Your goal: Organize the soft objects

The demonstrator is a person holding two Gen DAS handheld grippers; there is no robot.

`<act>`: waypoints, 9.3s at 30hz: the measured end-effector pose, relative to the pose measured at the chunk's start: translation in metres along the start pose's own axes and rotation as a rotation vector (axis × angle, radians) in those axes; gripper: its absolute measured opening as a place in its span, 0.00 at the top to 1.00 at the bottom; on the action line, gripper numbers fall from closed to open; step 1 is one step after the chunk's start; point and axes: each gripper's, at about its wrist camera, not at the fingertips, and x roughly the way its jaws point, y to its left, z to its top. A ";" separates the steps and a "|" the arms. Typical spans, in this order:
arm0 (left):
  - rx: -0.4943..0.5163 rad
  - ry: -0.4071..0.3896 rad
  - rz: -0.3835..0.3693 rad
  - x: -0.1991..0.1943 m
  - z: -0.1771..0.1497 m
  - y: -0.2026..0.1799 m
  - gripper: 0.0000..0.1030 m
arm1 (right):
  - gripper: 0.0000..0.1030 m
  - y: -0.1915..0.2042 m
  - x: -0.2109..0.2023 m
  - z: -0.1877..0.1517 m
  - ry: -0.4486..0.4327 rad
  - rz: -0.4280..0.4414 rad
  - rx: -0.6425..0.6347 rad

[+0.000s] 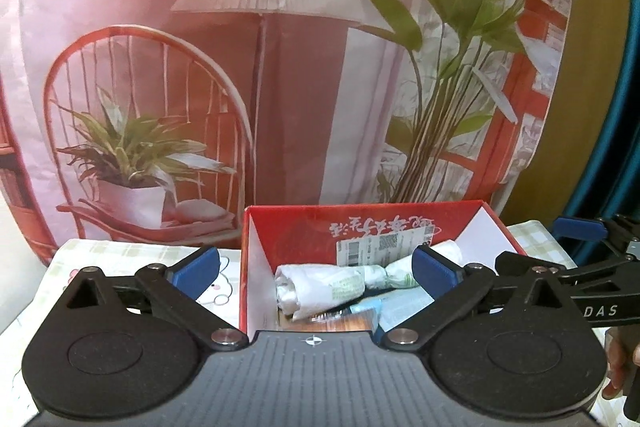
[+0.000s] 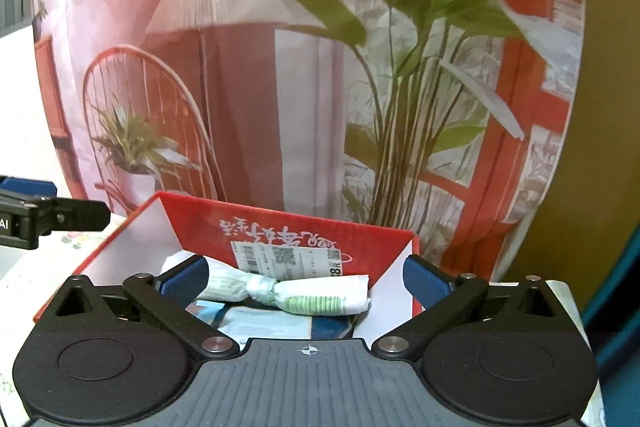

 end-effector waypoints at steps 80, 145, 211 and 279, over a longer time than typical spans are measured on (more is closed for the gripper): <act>-0.190 0.357 -0.469 -0.035 -0.193 -0.012 0.48 | 0.49 0.083 -0.083 -0.192 0.260 0.376 -0.089; -0.084 0.182 -0.588 0.048 -0.042 -0.071 0.45 | 0.51 0.004 -0.034 -0.064 0.002 0.119 -0.029; -0.231 0.231 -0.048 -0.025 -0.162 0.022 0.04 | 0.00 0.032 -0.037 -0.195 0.129 -0.025 0.011; -0.232 0.184 -0.232 -0.024 -0.189 0.015 0.75 | 0.01 0.021 -0.049 -0.189 0.159 0.090 0.055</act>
